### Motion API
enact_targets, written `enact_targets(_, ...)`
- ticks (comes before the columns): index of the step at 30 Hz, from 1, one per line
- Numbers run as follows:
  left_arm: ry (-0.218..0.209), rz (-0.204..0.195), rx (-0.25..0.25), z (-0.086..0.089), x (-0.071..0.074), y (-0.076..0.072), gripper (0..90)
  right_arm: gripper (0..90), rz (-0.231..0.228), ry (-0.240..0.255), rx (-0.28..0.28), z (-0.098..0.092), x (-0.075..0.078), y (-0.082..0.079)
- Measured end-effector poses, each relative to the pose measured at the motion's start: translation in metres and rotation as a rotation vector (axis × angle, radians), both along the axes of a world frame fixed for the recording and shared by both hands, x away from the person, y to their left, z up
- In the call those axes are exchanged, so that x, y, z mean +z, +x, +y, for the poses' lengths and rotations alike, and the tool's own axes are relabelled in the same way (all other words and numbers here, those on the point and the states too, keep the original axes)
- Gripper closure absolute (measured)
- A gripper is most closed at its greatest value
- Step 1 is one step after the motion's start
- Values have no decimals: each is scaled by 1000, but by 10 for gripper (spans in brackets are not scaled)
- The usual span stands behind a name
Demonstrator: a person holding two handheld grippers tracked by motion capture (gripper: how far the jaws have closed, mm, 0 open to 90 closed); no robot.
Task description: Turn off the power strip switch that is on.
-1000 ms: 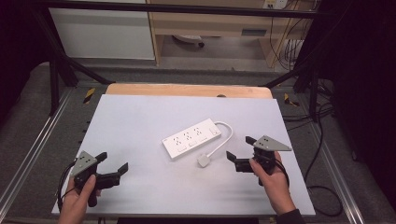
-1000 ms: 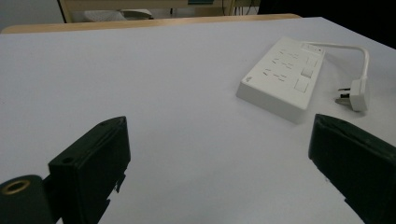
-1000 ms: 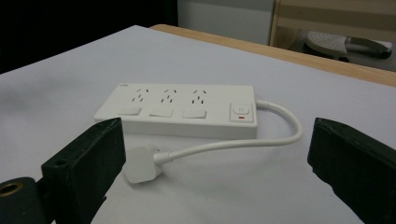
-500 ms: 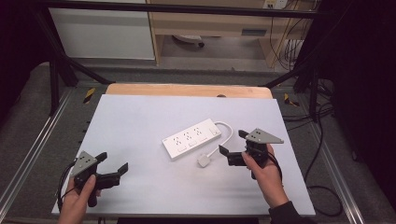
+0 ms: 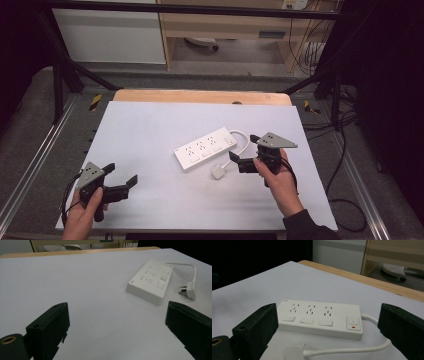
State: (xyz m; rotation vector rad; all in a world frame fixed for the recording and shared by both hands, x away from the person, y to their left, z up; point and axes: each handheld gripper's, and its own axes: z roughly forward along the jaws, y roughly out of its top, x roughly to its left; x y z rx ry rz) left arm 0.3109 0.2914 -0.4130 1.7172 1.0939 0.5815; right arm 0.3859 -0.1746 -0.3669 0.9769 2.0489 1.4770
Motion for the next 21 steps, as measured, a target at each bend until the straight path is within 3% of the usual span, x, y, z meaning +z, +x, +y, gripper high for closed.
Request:
enact_targets(9, -4, 0, -2, 0, 0, 0, 53, 62, -28, -11, 20, 9, 5, 7)
enact_targets(21, -2, 3, -7, 0, 0, 0, 53, 58, -26, -6, 24, 21, 12, 19)
